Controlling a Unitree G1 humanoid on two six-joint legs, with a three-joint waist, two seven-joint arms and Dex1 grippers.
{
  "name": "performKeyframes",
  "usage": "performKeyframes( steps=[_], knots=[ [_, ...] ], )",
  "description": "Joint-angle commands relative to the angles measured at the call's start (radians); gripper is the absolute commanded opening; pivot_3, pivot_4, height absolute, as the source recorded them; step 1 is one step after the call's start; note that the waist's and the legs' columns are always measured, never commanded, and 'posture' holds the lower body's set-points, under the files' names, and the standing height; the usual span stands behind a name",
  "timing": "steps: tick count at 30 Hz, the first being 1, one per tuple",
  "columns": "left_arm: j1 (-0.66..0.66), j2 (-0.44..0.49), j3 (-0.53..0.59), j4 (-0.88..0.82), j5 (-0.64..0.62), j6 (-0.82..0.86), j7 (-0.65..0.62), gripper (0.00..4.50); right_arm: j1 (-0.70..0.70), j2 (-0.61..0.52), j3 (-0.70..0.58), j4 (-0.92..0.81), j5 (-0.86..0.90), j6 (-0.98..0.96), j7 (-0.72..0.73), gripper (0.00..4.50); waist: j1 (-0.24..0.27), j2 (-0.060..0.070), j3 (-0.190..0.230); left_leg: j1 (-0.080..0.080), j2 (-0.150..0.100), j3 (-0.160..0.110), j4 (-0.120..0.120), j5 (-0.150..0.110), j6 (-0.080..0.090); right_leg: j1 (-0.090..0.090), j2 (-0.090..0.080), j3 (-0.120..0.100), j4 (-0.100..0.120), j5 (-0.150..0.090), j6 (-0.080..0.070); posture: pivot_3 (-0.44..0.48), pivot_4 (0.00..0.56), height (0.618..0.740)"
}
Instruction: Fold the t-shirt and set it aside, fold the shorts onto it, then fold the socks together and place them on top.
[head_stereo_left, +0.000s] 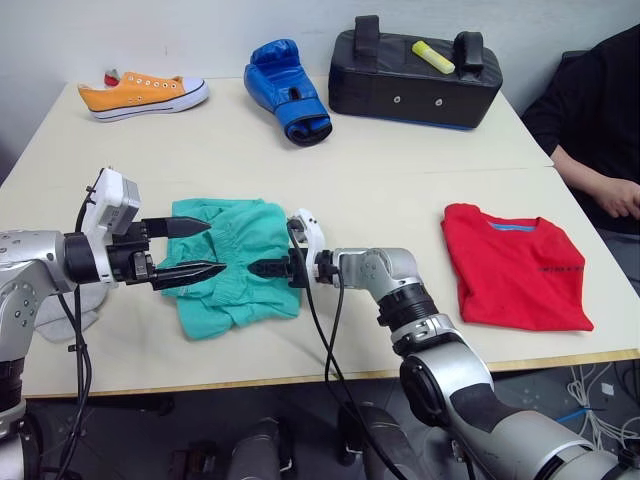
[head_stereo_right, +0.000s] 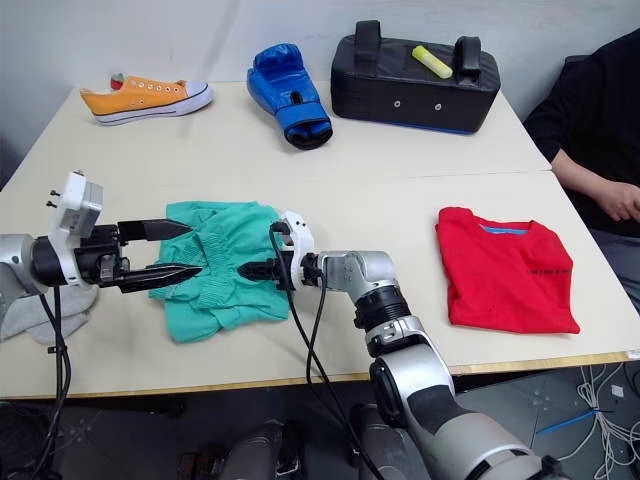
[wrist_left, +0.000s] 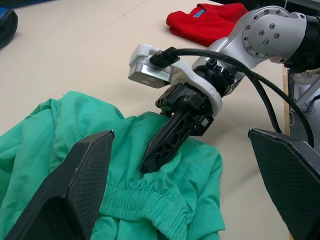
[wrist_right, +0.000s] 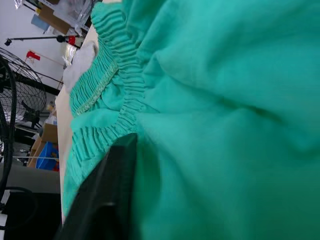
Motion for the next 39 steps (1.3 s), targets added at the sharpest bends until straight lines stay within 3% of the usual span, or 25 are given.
performKeyframes(
  steps=[1,2,5,8,11,13,15,17,22,27,35,39],
  knots=[
    [-0.052,0.004,-0.003,-0.013,-0.043,0.024,-0.007,4.5,0.005,-0.031,-0.018,-0.107,0.03,0.038,-0.005,0.46,0.002,0.0,0.0,0.0,0.0,0.0,0.0,0.0,0.0,0.0,0.0,0.0,0.0,0.0,0.0,0.0,0.15,0.74],
    [-0.065,-0.001,-0.011,-0.012,-0.054,0.039,-0.009,4.5,0.007,-0.041,-0.011,-0.136,0.026,0.045,-0.01,0.1,0.005,0.0,0.0,0.0,0.0,0.0,0.0,0.0,0.0,0.0,0.0,0.0,0.0,0.0,0.0,0.0,0.15,0.74],
    [-0.112,-0.009,-0.045,-0.001,-0.115,0.111,-0.047,4.5,0.023,-0.128,0.057,-0.341,0.022,0.113,0.004,0.04,0.009,0.0,0.0,-0.001,-0.001,0.0,0.0,0.0,-0.001,0.0,-0.001,0.0,-0.001,0.0,0.0,0.0,0.15,0.74],
    [-0.16,-0.022,-0.077,0.005,-0.157,0.15,-0.082,4.5,0.045,-0.238,0.035,-0.58,0.09,0.266,-0.004,0.04,0.012,0.0,0.0,-0.001,-0.002,-0.001,0.0,0.0,0.0,0.0,-0.001,0.0,0.0,0.0,0.0,0.0,0.15,0.74],
    [-0.237,-0.071,-0.133,0.034,-0.161,0.145,-0.1,4.5,0.08,-0.49,-0.082,-0.858,0.194,0.508,0.019,0.04,0.018,0.0,0.0,-0.002,-0.002,-0.002,0.0,0.002,0.003,0.0,-0.001,-0.001,-0.001,0.0,0.001,0.0,0.15,0.74],
    [-0.262,-0.099,-0.161,0.056,-0.139,0.121,-0.108,4.5,0.099,-0.651,-0.156,-0.951,0.247,0.607,0.049,0.04,0.035,0.001,0.001,-0.002,-0.002,-0.002,0.0,0.002,0.004,0.0,-0.001,-0.001,-0.004,0.0,0.001,0.0,0.15,0.74],
    [-0.268,-0.127,-0.189,0.08,-0.111,0.085,-0.119,4.5,0.163,-0.881,-0.241,-1.002,0.286,0.637,0.115,0.04,0.039,0.002,0.001,-0.003,-0.003,-0.003,0.0,0.001,0.005,0.0,-0.001,-0.002,-0.007,0.0,0.001,0.0,0.15,0.74],
    [-0.269,-0.144,-0.206,0.097,-0.094,0.06,-0.125,4.5,0.228,-1.04,-0.303,-1.006,0.305,0.634,0.159,0.04,0.04,0.002,0.001,-0.003,-0.003,-0.002,-0.001,0.0,0.006,0.001,-0.001,-0.002,-0.009,0.0,0.002,0.0,0.15,0.74],
    [-0.276,-0.184,-0.233,0.123,-0.061,0.011,-0.136,4.5,0.543,-1.317,-0.455,-0.847,0.209,0.436,0.264,0.04,0.031,0.0,0.002,0.0,-0.002,0.0,-0.004,0.001,0.006,0.002,0.001,-0.001,-0.01,0.0,0.003,0.0,0.15,0.74],
    [-0.304,-0.208,-0.243,0.15,-0.043,-0.01,-0.141,4.5,0.766,-1.297,-0.504,-0.714,0.095,0.214,0.24,0.04,0.037,-0.001,0.003,0.001,-0.002,0.0,-0.004,0.005,0.006,0.002,0.001,0.0,-0.009,0.001,0.004,0.0,0.15,0.74],
    [-0.347,-0.237,-0.262,0.157,-0.036,0.0,-0.144,4.5,0.851,-1.014,-0.539,-0.579,-0.01,-0.201,0.075,0.04,0.039,0.0,0.003,0.001,-0.004,-0.001,-0.005,0.007,0.005,0.003,0.001,0.0,-0.009,0.002,0.005,0.0,0.15,0.74],
    [-0.358,-0.237,-0.253,0.137,-0.057,0.031,-0.146,4.5,0.975,-1.006,-0.64,-0.62,-0.027,-0.332,0.096,1.44,0.041,0.0,0.003,0.001,-0.004,-0.001,-0.005,0.009,0.005,0.003,0.001,0.001,-0.008,0.002,0.005,0.0,0.15,0.74]
  ],
)
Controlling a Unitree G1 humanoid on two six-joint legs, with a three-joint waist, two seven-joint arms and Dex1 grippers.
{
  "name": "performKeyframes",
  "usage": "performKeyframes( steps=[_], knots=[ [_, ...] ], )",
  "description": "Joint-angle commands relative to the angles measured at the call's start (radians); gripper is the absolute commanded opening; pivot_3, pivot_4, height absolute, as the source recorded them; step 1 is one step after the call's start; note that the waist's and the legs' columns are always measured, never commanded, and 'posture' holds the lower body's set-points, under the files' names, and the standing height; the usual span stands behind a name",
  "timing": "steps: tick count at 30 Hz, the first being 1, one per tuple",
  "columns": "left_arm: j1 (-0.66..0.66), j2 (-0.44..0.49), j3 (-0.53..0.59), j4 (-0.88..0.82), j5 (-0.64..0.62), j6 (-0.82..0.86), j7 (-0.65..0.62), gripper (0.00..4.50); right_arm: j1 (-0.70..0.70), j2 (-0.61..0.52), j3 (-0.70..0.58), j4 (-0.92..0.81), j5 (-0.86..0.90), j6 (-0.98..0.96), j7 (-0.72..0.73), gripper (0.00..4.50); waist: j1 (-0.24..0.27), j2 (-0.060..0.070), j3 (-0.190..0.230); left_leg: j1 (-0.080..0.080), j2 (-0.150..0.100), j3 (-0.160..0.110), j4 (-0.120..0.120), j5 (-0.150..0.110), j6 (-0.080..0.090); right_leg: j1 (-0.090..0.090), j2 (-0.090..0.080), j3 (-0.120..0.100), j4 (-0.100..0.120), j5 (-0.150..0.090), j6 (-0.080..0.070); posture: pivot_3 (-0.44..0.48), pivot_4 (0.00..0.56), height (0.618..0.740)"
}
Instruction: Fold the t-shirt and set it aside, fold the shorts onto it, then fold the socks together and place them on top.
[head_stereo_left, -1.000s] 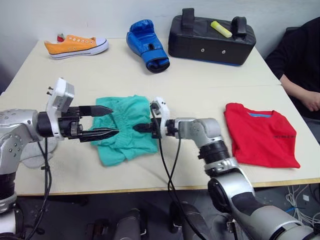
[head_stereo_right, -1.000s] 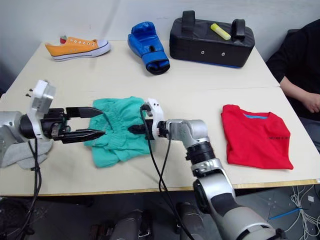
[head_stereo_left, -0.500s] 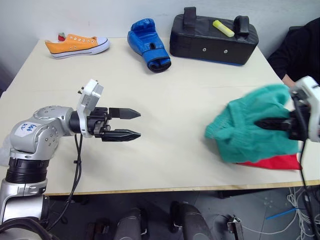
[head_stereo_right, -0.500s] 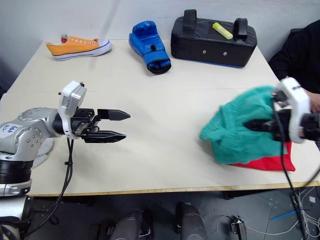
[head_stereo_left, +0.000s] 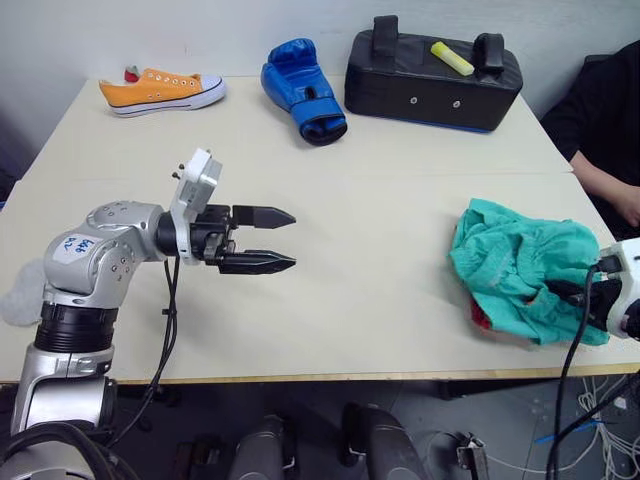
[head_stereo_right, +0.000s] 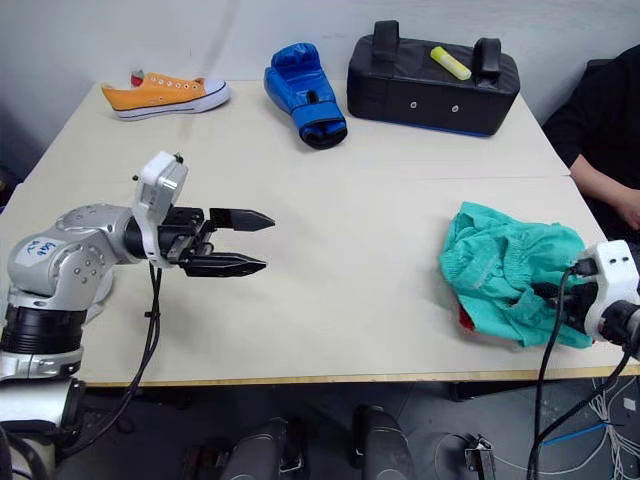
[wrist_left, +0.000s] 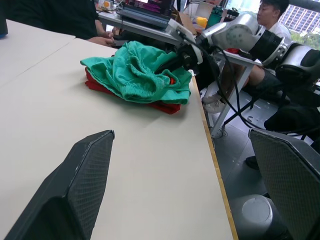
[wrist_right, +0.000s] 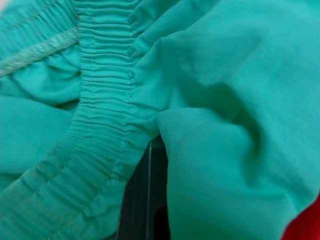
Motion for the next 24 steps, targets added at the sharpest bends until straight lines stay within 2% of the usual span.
performKeyframes(
  steps=[1,5,9,11,13,18,21,22,24],
  knots=[
    [-0.018,0.013,0.024,-0.028,-0.03,0.025,-0.012,4.5,0.112,-0.04,-0.152,-0.062,-0.019,-0.114,0.041,1.8,0.006,0.0,0.0,0.0,0.0,0.0,0.0,0.0,0.0,0.0,0.0,0.0,0.0,0.0,0.0,0.0,0.15,0.74],
    [0.016,0.03,0.047,-0.056,-0.04,0.049,0.0,4.5,0.212,-0.106,-0.351,-0.061,0.015,-0.094,0.107,3.16,0.017,0.0,0.0,0.001,-0.001,0.0,0.001,0.0,0.001,0.001,0.0,0.001,0.0,0.001,0.001,0.0,0.15,0.74],
    [0.077,0.06,0.087,-0.086,-0.05,0.07,0.022,4.5,0.251,-0.163,-0.451,-0.124,0.103,-0.022,0.223,4.44,0.014,0.0,0.0,0.002,0.0,-0.001,0.0,0.0,0.001,0.002,0.0,0.002,-0.001,0.001,0.001,0.0,0.15,0.74],
    [0.134,0.075,0.114,-0.11,-0.043,0.072,0.048,4.5,0.221,-0.167,-0.438,-0.238,0.235,0.077,0.265,4.44,0.013,0.0,0.0,0.004,0.001,-0.001,-0.001,0.0,0.001,0.003,0.0,0.002,-0.001,0.001,0.001,0.0,0.15,0.74],
    [0.212,0.088,0.146,-0.128,-0.026,0.062,0.078,4.5,0.176,-0.155,-0.366,-0.36,0.351,0.137,0.276,4.44,-0.001,0.0,0.0,0.005,0.002,-0.002,-0.001,0.0,0.001,0.004,0.001,0.001,-0.001,0.0,0.0,0.0,0.15,0.74],
    [0.486,0.132,0.287,-0.21,0.031,0.01,0.167,4.5,-0.052,-0.08,-0.033,-0.601,0.575,0.21,0.19,4.44,-0.007,-0.003,0.002,0.011,0.003,-0.003,-0.005,-0.002,-0.003,0.008,0.001,0.001,-0.001,-0.002,-0.004,0.0,0.15,0.74],
    [0.685,0.136,0.428,-0.284,0.062,-0.021,0.224,4.5,-0.205,-0.024,0.14,-0.643,0.627,0.211,0.169,4.44,-0.005,-0.003,0.002,0.01,0.004,-0.004,-0.006,-0.006,-0.009,0.007,0.001,0.0,-0.001,-0.003,-0.005,0.0,0.15,0.74],
    [0.75,0.125,0.506,-0.287,0.081,-0.039,0.252,4.5,-0.263,0.0,0.192,-0.634,0.639,0.212,0.166,4.44,-0.004,-0.003,0.002,0.009,0.004,-0.004,-0.006,-0.006,-0.009,0.006,0.0,0.0,-0.002,-0.003,-0.006,0.0,0.15,0.74],
    [0.824,0.112,0.598,-0.286,0.1,-0.069,0.292,4.5,-0.332,0.025,0.25,-0.621,0.657,0.217,0.161,4.44,0.005,-0.003,0.002,0.004,0.003,-0.004,-0.004,-0.007,-0.008,0.002,-0.001,-0.001,-0.002,-0.003,-0.006,0.0,0.15,0.74]
  ],
)
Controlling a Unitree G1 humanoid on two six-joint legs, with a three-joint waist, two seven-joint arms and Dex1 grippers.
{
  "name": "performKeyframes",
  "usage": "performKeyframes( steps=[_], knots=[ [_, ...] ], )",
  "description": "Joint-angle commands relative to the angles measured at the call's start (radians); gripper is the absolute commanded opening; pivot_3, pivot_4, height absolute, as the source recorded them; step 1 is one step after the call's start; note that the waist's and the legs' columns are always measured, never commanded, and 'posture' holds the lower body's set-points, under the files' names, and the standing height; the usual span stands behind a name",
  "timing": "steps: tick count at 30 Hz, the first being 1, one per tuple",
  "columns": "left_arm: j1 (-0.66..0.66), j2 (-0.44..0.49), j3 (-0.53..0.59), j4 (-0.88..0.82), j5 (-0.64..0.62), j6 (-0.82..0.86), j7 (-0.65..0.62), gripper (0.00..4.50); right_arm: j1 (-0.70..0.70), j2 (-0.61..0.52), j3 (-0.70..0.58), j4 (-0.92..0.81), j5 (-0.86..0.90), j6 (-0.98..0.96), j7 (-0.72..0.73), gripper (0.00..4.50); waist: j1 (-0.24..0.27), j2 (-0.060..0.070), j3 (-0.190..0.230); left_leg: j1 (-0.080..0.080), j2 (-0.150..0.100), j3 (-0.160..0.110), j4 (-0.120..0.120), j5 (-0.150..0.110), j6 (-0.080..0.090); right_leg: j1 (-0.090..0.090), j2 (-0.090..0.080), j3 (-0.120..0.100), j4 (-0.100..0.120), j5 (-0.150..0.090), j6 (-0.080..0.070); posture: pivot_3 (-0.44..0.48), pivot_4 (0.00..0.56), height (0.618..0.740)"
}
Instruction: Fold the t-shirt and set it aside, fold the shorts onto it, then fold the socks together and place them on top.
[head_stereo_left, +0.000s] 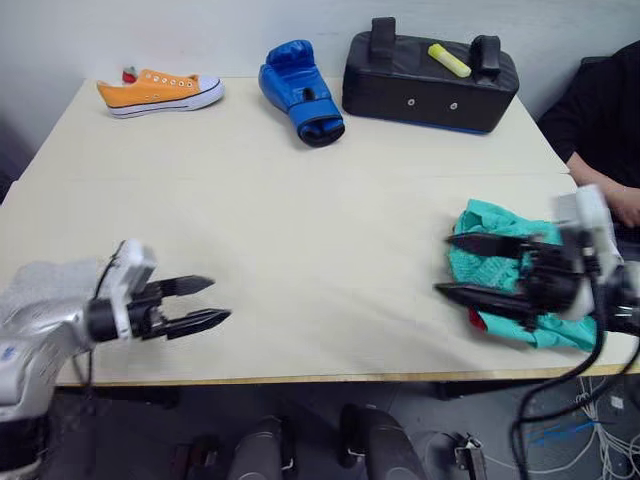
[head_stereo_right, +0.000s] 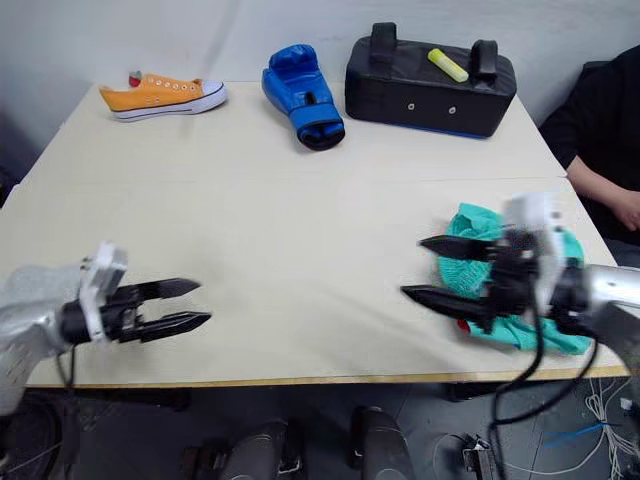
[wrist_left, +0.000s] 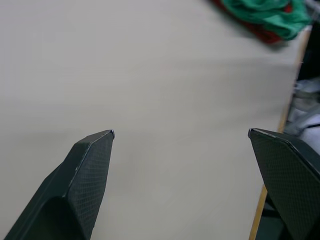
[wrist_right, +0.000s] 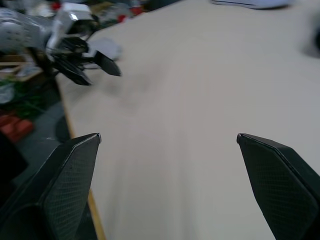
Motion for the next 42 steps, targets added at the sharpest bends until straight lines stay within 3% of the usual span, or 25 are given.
performKeyframes(
  steps=[1,5,9,20,25,30,36,39,42],
  knots=[
    [0.075,-0.006,0.19,-0.01,0.05,-0.075,0.073,4.5,-0.084,0.024,0.067,0.005,0.048,0.0,0.001,4.44,0.012,0.0,0.0,-0.003,0.0,-0.001,0.001,0.0,0.0,-0.002,-0.001,-0.001,0.0,0.0,0.0,0.0,0.15,0.74],
    [0.124,0.041,0.289,0.105,0.147,-0.174,0.112,4.5,-0.143,0.041,0.142,0.032,0.048,-0.009,0.046,4.44,0.028,-0.001,0.0,-0.004,-0.002,-0.001,0.003,-0.002,0.003,-0.002,-0.003,-0.002,-0.001,0.001,0.0,0.0,0.15,0.74],
    [0.133,0.118,0.276,0.243,0.219,-0.259,0.073,4.5,-0.153,0.047,0.188,0.036,0.022,-0.036,0.073,4.44,0.026,-0.001,-0.001,-0.004,-0.003,0.0,0.002,-0.005,0.01,-0.002,-0.004,-0.002,-0.002,0.003,0.0,0.0,0.15,0.74],
    [-0.077,0.226,0.054,0.645,0.341,-0.307,0.088,4.5,-0.188,0.061,0.164,0.057,0.05,-0.034,0.024,4.44,0.016,-0.001,-0.001,-0.004,-0.002,0.002,-0.002,-0.004,0.004,-0.005,-0.004,-0.003,-0.002,0.003,-0.001,0.0,0.15,0.74],
    [-0.183,0.226,-0.051,0.781,0.395,-0.36,0.08,4.5,-0.186,0.057,0.16,0.039,0.071,-0.029,0.014,4.44,0.018,-0.001,-0.001,-0.004,-0.002,0.002,-0.001,-0.004,0.004,-0.005,-0.005,-0.003,-0.002,0.003,-0.001,0.0,0.15,0.74],
    [-0.273,0.206,-0.16,0.937,0.468,-0.432,0.081,2.97,-0.178,0.059,0.177,0.029,0.062,-0.036,0.003,4.5,0.023,0.002,-0.003,-0.003,-0.002,0.002,-0.001,-0.005,0.006,-0.005,-0.005,-0.002,-0.001,0.003,-0.001,0.0,0.15,0.74],
    [-0.296,0.22,-0.196,0.975,0.471,-0.418,0.052,1.1,-0.175,0.053,0.17,0.033,0.063,-0.034,-0.009,4.5,0.021,0.01,-0.008,-0.002,-0.002,0.002,-0.001,-0.005,0.007,-0.004,-0.005,-0.002,0.001,0.003,-0.001,0.0,0.15,0.74],
    [-0.255,0.211,-0.178,0.808,0.396,-0.271,0.022,0.17,-0.159,0.045,0.171,0.026,0.051,-0.039,-0.006,4.5,0.018,0.011,-0.008,-0.002,-0.002,0.002,-0.001,-0.004,0.007,-0.004,-0.005,-0.002,0.001,0.003,-0.001,0.0,0.15,0.74],
    [-0.179,0.175,-0.155,0.425,0.226,0.02,0.021,0.02,-0.143,0.033,0.173,0.019,0.039,-0.044,0.002,4.5,0.02,0.011,-0.008,-0.002,-0.002,0.002,0.0,-0.003,0.005,-0.004,-0.005,-0.002,0.0,0.003,-0.001,0.0,0.15,0.74]
  ],
)
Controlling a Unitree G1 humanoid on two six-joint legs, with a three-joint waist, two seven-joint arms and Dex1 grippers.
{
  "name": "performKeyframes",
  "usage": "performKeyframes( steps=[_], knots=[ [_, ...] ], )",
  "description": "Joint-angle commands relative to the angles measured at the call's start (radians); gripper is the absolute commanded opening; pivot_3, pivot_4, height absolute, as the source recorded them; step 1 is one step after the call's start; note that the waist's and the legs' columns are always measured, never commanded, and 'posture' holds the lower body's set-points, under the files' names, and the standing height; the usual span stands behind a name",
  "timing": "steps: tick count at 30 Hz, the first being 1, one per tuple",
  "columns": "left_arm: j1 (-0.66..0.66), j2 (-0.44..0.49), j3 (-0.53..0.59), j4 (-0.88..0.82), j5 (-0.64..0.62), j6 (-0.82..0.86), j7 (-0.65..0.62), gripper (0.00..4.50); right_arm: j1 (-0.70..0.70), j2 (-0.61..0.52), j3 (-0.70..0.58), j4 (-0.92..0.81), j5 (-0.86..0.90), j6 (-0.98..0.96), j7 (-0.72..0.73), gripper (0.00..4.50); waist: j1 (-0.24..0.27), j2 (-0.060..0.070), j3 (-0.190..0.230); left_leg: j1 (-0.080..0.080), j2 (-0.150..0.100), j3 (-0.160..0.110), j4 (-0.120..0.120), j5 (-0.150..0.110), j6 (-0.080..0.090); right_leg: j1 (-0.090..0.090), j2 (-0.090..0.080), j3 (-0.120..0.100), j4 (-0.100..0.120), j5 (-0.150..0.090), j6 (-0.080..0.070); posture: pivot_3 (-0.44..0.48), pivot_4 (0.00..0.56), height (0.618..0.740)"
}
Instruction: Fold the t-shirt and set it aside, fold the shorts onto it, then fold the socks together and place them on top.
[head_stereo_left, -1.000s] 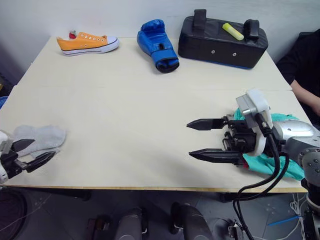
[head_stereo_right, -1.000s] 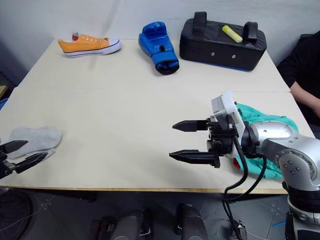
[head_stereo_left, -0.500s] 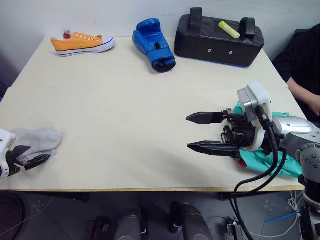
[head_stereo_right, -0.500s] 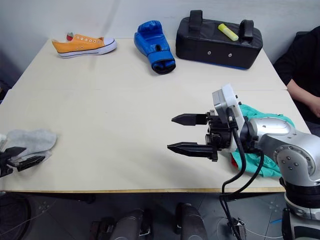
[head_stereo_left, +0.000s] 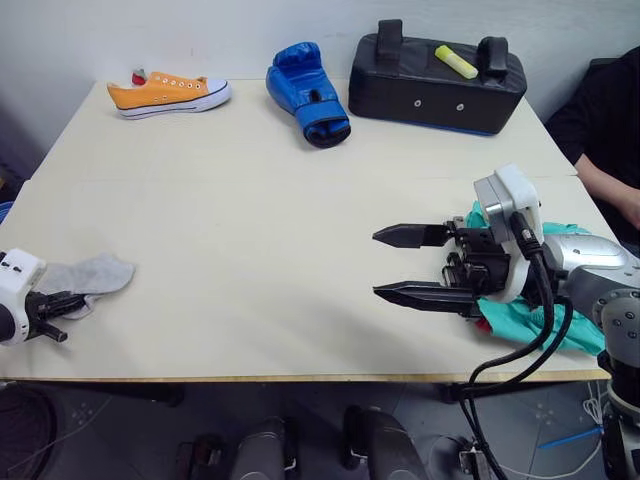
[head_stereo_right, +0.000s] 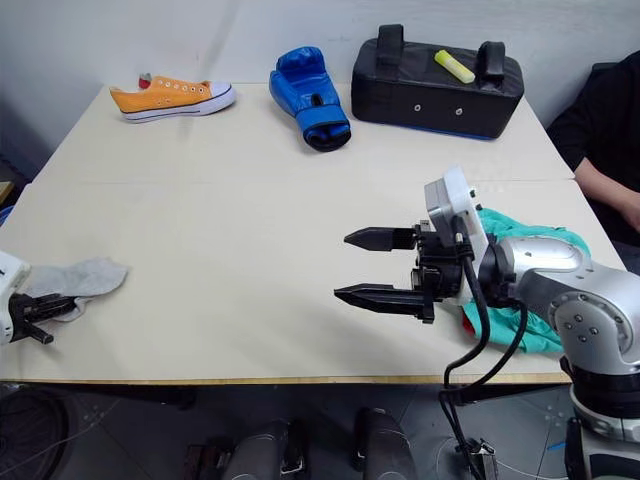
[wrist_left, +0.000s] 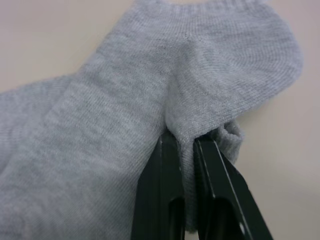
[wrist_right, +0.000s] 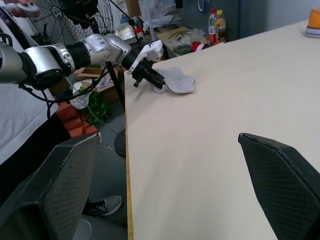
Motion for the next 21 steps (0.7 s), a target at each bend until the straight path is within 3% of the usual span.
performKeyframes(
  steps=[1,5,8,10,13,17,21],
  knots=[
    [0.049,-0.069,-0.013,-0.397,-0.193,0.329,0.006,0.02,0.01,-0.024,-0.02,-0.043,-0.009,-0.02,0.015,4.5,0.007,0.0,0.0,0.0,-0.001,0.0,0.0,0.0,0.0,0.0,0.0,0.001,0.0,0.0,0.0,0.0,0.15,0.74],
    [-0.074,-0.234,-0.036,-0.716,-0.346,0.652,0.199,0.02,0.042,-0.044,0.006,-0.051,-0.082,-0.044,0.028,4.5,0.023,-0.004,0.001,-0.003,-0.002,-0.002,0.004,0.0,0.002,0.002,-0.001,0.002,-0.002,0.003,0.005,0.0,0.15,0.74],
    [-0.21,-0.445,-0.103,-0.837,-0.346,0.803,0.396,0.02,0.073,-0.054,0.045,-0.054,-0.176,-0.086,0.027,4.5,0.027,-0.006,0.001,-0.003,-0.002,-0.001,0.007,0.001,0.003,0.005,0.0,0.003,-0.001,0.004,0.007,0.0,0.15,0.74],
    [-0.302,-0.648,-0.12,-0.896,-0.335,0.954,0.527,0.02,0.095,-0.039,0.078,-0.05,-0.233,-0.11,0.007,4.5,0.029,-0.007,0.001,-0.001,-0.002,-0.001,0.009,0.001,0.004,0.007,0.001,0.003,-0.001,0.005,0.009,0.0,0.15,0.74],
    [-0.395,-0.814,-0.172,-0.912,-0.235,1.042,0.697,0.02,0.101,0.012,0.14,-0.038,-0.325,-0.147,-0.053,4.5,0.025,-0.01,0.002,-0.002,-0.002,-0.001,0.011,0.004,0.009,0.008,0.002,0.003,-0.001,0.006,0.011,0.0,0.15,0.74],
    [-0.437,-0.883,-0.245,-0.854,-0.157,1.021,0.793,0.02,0.084,0.073,0.2,-0.017,-0.438,-0.187,-0.121,4.5,0.01,-0.01,0.002,-0.001,-0.001,-0.001,0.011,0.005,0.007,0.007,0.004,0.003,0.0,0.005,0.009,0.0,0.15,0.74],
    [-0.456,-0.896,-0.243,-0.848,-0.181,1.044,0.761,1.2,0.088,0.089,0.206,-0.013,-0.489,-0.202,-0.139,4.5,0.012,-0.01,0.002,-0.002,-0.001,-0.001,0.011,0.006,0.006,0.007,0.004,0.003,0.0,0.005,0.009,0.0,0.15,0.74]
  ],
)
